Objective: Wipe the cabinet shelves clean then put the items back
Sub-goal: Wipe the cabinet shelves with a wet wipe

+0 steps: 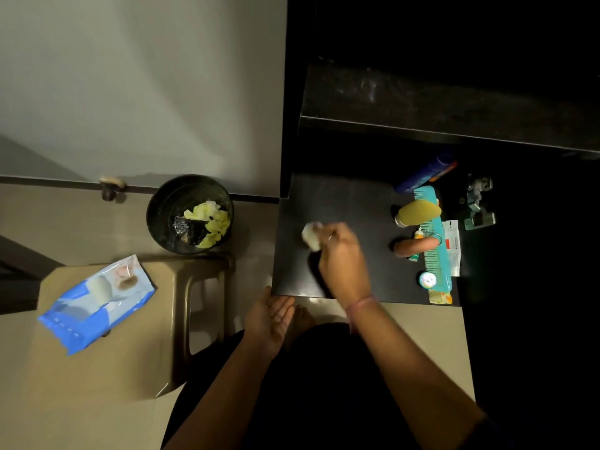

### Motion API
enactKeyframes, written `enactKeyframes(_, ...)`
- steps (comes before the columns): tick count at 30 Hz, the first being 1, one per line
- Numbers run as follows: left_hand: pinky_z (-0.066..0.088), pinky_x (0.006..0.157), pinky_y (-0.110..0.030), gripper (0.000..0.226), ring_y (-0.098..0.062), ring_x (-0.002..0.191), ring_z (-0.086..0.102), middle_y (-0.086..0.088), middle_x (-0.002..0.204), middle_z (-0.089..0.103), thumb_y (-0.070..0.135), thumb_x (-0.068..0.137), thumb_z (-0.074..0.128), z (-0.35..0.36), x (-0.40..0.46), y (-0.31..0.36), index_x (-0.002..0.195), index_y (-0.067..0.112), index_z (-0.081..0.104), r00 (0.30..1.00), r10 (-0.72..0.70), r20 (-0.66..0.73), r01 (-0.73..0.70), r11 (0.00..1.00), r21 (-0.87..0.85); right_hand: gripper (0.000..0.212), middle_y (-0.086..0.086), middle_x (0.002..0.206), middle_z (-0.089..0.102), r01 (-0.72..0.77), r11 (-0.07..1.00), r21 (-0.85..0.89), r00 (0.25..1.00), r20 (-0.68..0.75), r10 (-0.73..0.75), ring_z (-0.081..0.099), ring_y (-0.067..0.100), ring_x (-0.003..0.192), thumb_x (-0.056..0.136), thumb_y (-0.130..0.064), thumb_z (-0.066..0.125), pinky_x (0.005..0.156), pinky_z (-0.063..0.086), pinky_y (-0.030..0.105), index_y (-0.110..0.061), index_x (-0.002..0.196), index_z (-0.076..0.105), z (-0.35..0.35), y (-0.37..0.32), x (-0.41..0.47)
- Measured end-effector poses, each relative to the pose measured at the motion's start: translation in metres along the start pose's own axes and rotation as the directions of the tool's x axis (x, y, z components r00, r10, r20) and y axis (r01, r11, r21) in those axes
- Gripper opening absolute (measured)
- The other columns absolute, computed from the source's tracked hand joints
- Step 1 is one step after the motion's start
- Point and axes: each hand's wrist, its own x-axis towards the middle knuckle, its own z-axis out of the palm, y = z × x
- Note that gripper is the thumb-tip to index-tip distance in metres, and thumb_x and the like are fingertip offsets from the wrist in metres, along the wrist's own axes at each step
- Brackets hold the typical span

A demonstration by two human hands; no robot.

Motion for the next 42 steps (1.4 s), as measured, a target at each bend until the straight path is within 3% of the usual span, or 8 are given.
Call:
enactKeyframes(7,0.038,0.096,-0.030,0.042,-0.026,0.128,0.048,-0.018,0.136,0.052,0.022,0.098,0.044,-0.007,0.000,-0.003,0.136,0.003,0.043,1.000,0.015,0.011,-0.014,0.999,-0.032,0.039,0.021,0.136,0.044,-0.375,0.923,0.087,0.920,-0.086,0.382,0.044,0.033,0.126,0.093,0.000,0.037,0.102,0.037,0.034,0.001,0.130,0.049,-0.009,0.036,0.097)
enactKeyframes(13,0.042,0.096,-0.029,0.039,-0.025,0.122,0.054,-0.016,0.123,0.059,0.020,0.098,0.044,-0.002,-0.004,-0.004,0.132,0.000,0.047,1.000,0.023,0.002,-0.023,0.998,-0.065,0.035,0.010,0.112,0.069,0.135,0.983,0.126,0.981,0.120,-0.150,0.068,0.019,0.101,0.073,-0.003,0.063,0.075,0.056,0.021,-0.010,0.107,0.070,0.022,-0.024,-0.039)
enactKeyframes(16,0.055,0.068,-0.023,0.035,-0.016,0.077,0.070,-0.010,0.086,0.071,0.020,0.096,0.049,-0.003,-0.010,-0.003,0.122,-0.002,0.055,0.999,0.049,0.011,-0.048,0.997,-0.067,0.040,0.002,0.115,0.069,0.269,0.960,0.074,0.923,0.264,-0.279,0.066,0.018,0.107,0.073,-0.011,0.051,0.087,0.053,0.023,-0.018,0.107,0.072,0.035,-0.017,-0.082)
enactKeyframes(22,0.041,0.097,-0.035,0.038,-0.029,0.126,0.049,-0.020,0.130,0.054,0.014,0.099,0.041,-0.004,-0.017,-0.001,0.134,0.000,0.044,1.000,0.016,0.006,-0.015,0.997,-0.076,0.027,0.002,0.102,0.070,-0.038,0.976,0.215,0.999,-0.022,0.044,0.063,0.014,0.098,0.085,-0.003,0.054,0.094,0.044,0.020,-0.017,0.098,0.073,0.003,0.000,0.023)
enactKeyframes(27,0.044,0.093,-0.034,0.031,-0.023,0.089,0.069,-0.016,0.094,0.070,0.011,0.099,0.041,-0.010,-0.021,-0.006,0.124,-0.003,0.051,0.997,0.061,0.038,-0.060,0.998,-0.037,0.038,0.015,0.127,0.054,-0.296,0.942,0.161,0.950,-0.051,0.307,0.051,0.029,0.115,0.088,0.002,0.048,0.099,0.041,0.027,-0.008,0.122,0.061,0.019,-0.005,0.076)
enactKeyframes(29,0.048,0.089,-0.033,0.029,-0.019,0.075,0.071,-0.011,0.071,0.072,0.011,0.098,0.041,-0.012,-0.020,-0.007,0.121,-0.003,0.053,0.997,0.072,0.035,-0.071,0.997,-0.028,0.038,0.020,0.131,0.048,-0.194,0.979,0.069,0.980,-0.030,0.196,0.046,0.034,0.114,0.090,0.001,0.046,0.099,0.043,0.035,-0.002,0.127,0.053,0.043,-0.031,0.057)
enactKeyframes(33,0.044,0.098,-0.034,0.034,-0.028,0.120,0.055,-0.014,0.104,0.064,0.011,0.099,0.037,-0.014,-0.020,-0.008,0.129,-0.001,0.047,0.995,0.072,0.066,-0.070,0.997,-0.042,0.039,0.018,0.133,0.047,-0.013,0.999,-0.038,0.999,0.038,0.014,0.043,0.033,0.120,0.092,0.001,0.041,0.100,0.039,0.039,-0.002,0.130,0.047,0.057,-0.056,0.024)
enactKeyframes(42,0.057,0.065,-0.029,0.036,-0.019,0.080,0.061,-0.011,0.096,0.064,0.013,0.099,0.036,-0.023,-0.021,-0.008,0.130,0.000,0.049,0.991,0.105,0.077,-0.105,0.994,-0.014,0.022,0.021,0.112,0.060,0.161,0.986,-0.047,0.905,0.405,-0.128,0.057,0.036,0.105,0.092,-0.007,0.048,0.087,0.045,0.034,0.005,0.103,0.064,0.025,-0.071,-0.029)
